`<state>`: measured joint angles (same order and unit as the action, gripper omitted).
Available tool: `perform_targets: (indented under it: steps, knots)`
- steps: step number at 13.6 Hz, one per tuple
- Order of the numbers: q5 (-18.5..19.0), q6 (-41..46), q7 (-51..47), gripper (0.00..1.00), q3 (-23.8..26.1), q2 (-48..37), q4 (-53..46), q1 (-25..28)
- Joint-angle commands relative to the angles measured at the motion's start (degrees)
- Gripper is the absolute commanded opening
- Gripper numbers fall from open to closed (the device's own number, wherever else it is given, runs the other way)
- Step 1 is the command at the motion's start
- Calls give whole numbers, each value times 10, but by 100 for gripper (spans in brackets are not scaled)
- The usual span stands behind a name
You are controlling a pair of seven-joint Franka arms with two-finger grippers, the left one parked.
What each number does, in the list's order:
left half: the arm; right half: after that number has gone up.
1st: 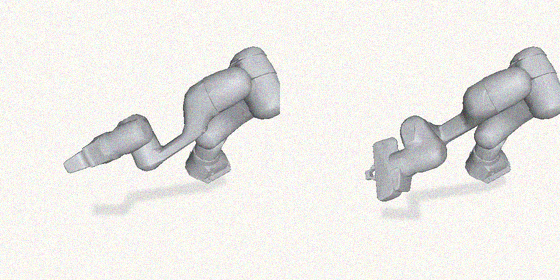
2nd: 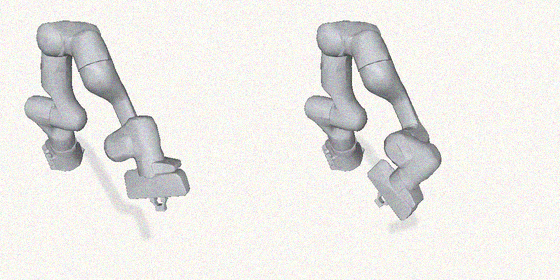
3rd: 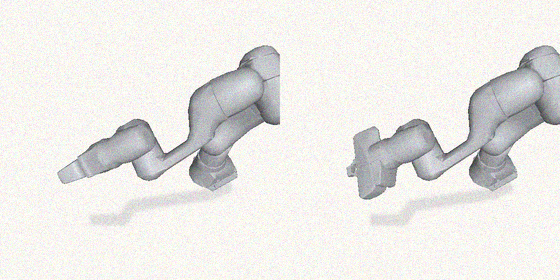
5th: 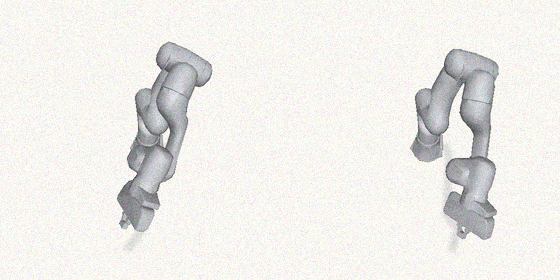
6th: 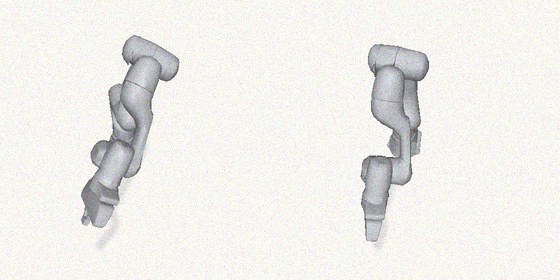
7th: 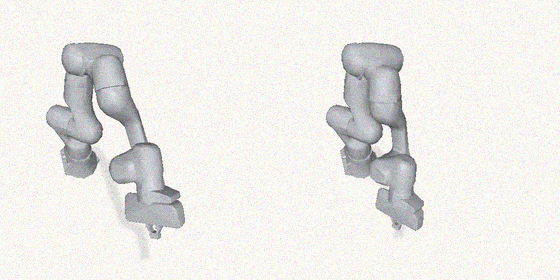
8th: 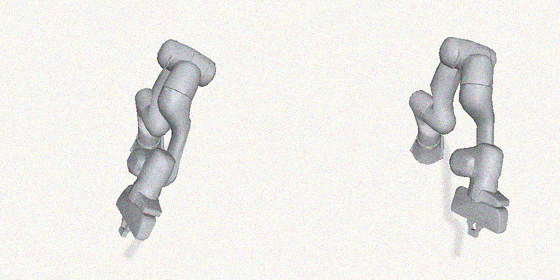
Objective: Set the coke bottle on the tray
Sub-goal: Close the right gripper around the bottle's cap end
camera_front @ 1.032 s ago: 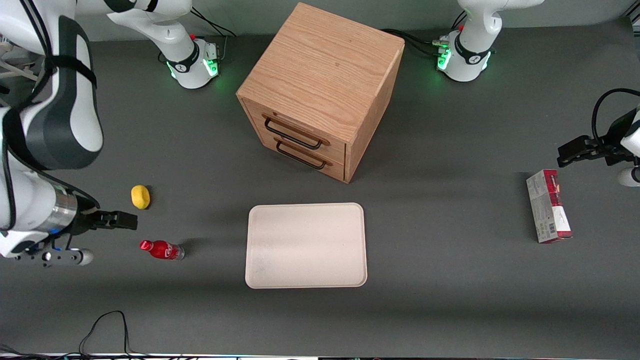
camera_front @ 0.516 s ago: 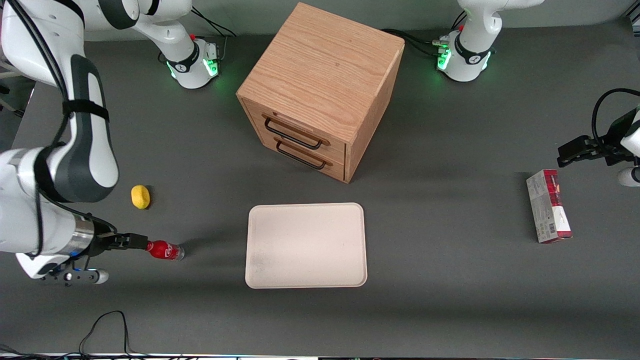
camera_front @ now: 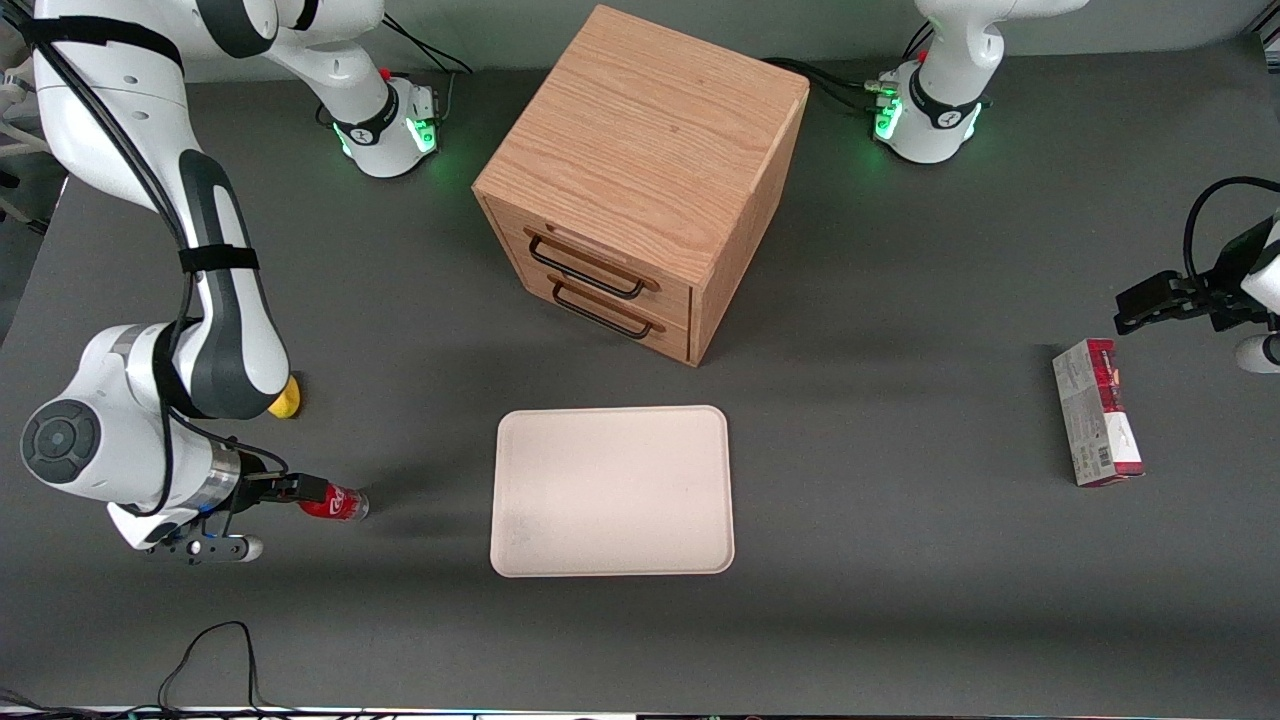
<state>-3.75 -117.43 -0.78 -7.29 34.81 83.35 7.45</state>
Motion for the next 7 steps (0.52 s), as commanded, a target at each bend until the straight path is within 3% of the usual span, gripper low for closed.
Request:
perform_targets:
  steps: [1, 3, 4, 7]
  knots:
    - [-12, -16, 17, 100, -4, -24, 35, 4]
    - [-12, -19, 17, 99, -4, -24, 38, 4]
    - [-11, -22, 18, 93, -4, -24, 39, 4]
    - [-12, -27, 28, 63, -4, -23, 40, 3]
